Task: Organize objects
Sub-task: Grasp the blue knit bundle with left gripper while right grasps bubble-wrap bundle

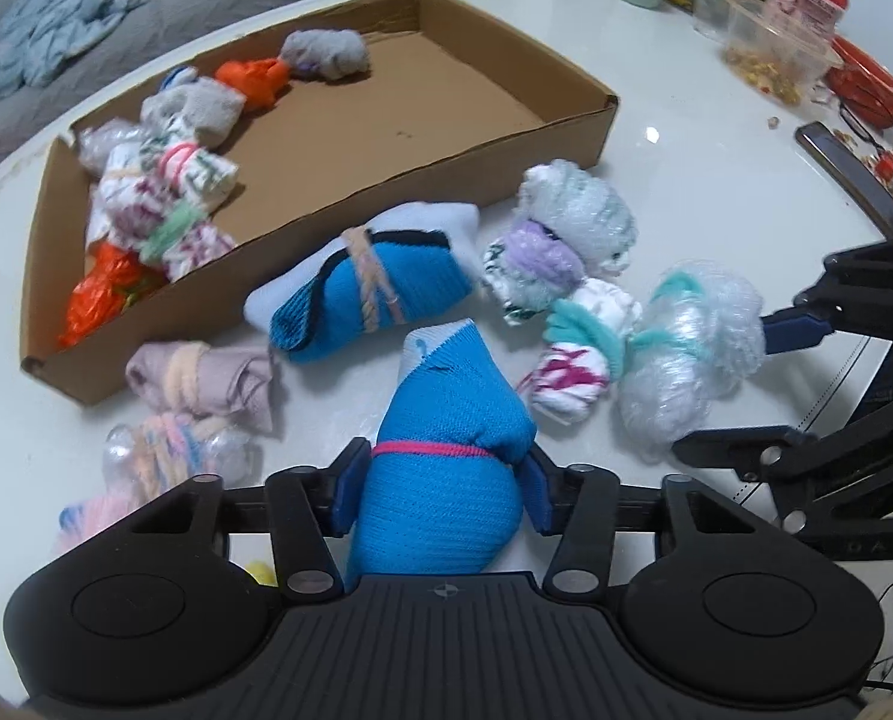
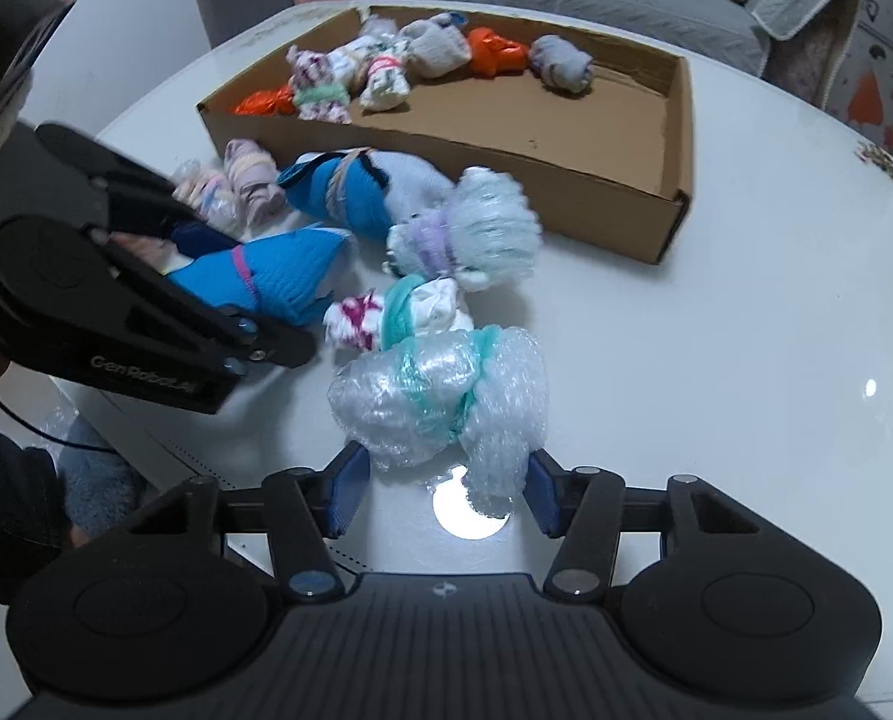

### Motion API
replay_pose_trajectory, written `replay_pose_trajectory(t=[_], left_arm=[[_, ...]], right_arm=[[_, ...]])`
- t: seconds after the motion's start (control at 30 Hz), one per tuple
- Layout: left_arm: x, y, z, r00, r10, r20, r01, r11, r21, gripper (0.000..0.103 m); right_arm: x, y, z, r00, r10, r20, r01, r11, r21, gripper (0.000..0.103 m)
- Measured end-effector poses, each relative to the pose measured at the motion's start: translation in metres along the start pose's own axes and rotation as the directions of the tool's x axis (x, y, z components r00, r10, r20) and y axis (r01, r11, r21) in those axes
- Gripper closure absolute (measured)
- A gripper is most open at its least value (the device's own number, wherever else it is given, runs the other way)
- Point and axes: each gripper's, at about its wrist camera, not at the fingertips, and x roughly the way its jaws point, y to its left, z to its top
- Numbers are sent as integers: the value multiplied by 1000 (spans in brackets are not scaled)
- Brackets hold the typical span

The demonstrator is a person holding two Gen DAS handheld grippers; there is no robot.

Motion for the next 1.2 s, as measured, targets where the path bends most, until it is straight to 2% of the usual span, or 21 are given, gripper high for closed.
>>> replay_pose_trajectory(t=[0.13, 0.37, 0.53, 0.6, 0.63, 0.7, 0.73, 0.77, 0.83, 0.9, 1.03, 1.1, 1.2], left_arm=[[-1, 4, -1, 1000, 8, -8, -8, 1000, -27, 46], [-11, 7, 1, 1000, 3, 4, -2, 997, -73, 47], [-16, 5, 1, 1000, 9, 9, -9, 997, -77, 47], [-15, 5, 0, 1000, 11, 2, -11, 997, -78, 47], [-14, 5, -1, 1000, 10, -2, -10, 997, -81, 46], [-13, 5, -3, 1000, 6, -10, -7, 996, -84, 46], [-12, 5, -3, 1000, 7, -11, -8, 996, -83, 46], [-12, 5, -3, 1000, 7, -11, -8, 996, -84, 46], [-12, 5, -3, 1000, 3, -10, -4, 996, -86, 46], [-12, 6, -3, 1000, 2, -9, -2, 996, -91, 46], [-11, 6, -3, 1000, 3, -10, -4, 995, -95, 46], [-10, 5, -3, 1000, 1, -11, -2, 996, -91, 46], [-12, 3, -5, 1000, 3, -17, -4, 996, -85, 47]], right_arm=[[-2, -1, -1, 1000, 2, 1, -2, 1000, -3, 54], [-7, 1, -1, 1000, -1, 16, 2, 1000, -23, 63], [-10, 0, -2, 1000, -6, 20, 6, 1000, -30, 67], [-9, 0, -3, 1000, 5, 13, -5, 1000, -29, 65], [-8, -1, -4, 1000, 19, 8, -19, 1000, -20, 59], [-9, 0, -5, 1000, 12, 14, -11, 1000, -22, 54], [-10, 2, -5, 1000, 2, 23, -1, 999, -34, 45], [-11, 3, -6, 999, -11, 30, 12, 999, -44, 40], [-12, 7, -6, 997, -52, 52, 56, 996, -76, 18], [-13, 10, -7, 994, -76, 77, 84, 991, -101, 12], [-11, 10, -3, 991, -82, 108, 95, 989, -116, 10], [-6, 11, 1, 992, -66, 108, 78, 991, -113, 11], [1, 14, 6, 996, -48, 76, 56, 992, -109, 38]])
